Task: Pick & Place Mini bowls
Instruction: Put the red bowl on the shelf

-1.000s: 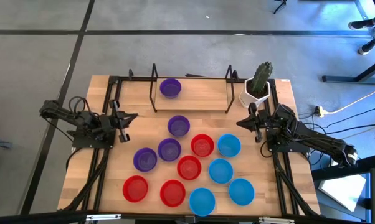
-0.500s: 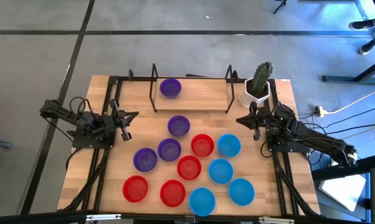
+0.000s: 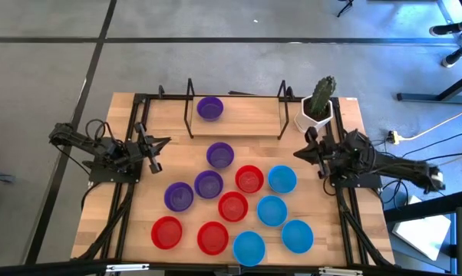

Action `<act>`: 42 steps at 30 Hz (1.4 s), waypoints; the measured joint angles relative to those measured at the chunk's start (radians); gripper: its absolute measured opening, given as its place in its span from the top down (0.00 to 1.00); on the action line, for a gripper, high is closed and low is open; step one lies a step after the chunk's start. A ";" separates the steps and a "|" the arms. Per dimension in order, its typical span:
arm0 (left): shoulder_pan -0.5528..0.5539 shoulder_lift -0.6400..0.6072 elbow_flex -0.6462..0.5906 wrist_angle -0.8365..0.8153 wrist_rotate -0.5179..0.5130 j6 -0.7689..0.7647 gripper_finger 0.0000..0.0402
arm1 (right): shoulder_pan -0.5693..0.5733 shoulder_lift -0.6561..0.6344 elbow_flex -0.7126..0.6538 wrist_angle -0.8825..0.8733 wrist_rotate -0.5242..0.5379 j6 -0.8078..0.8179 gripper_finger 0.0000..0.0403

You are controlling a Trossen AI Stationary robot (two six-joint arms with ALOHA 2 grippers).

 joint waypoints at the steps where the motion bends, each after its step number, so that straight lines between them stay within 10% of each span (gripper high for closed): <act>1: 0.000 0.000 0.000 0.000 0.000 -0.013 0.98 | 0.035 0.024 0.018 -0.001 0.032 -0.016 0.99; 15: 0.000 0.000 0.000 -0.002 0.000 -0.068 0.99 | 0.323 0.631 0.486 -0.358 0.426 -0.084 0.99; 28: 0.000 0.000 0.000 -0.009 0.000 -0.102 0.99 | 0.287 1.112 0.983 -0.855 0.479 -0.126 0.77; 42: 0.000 0.000 0.000 -0.013 0.000 -0.104 0.98 | 0.265 1.377 1.036 -0.906 0.385 -0.230 0.44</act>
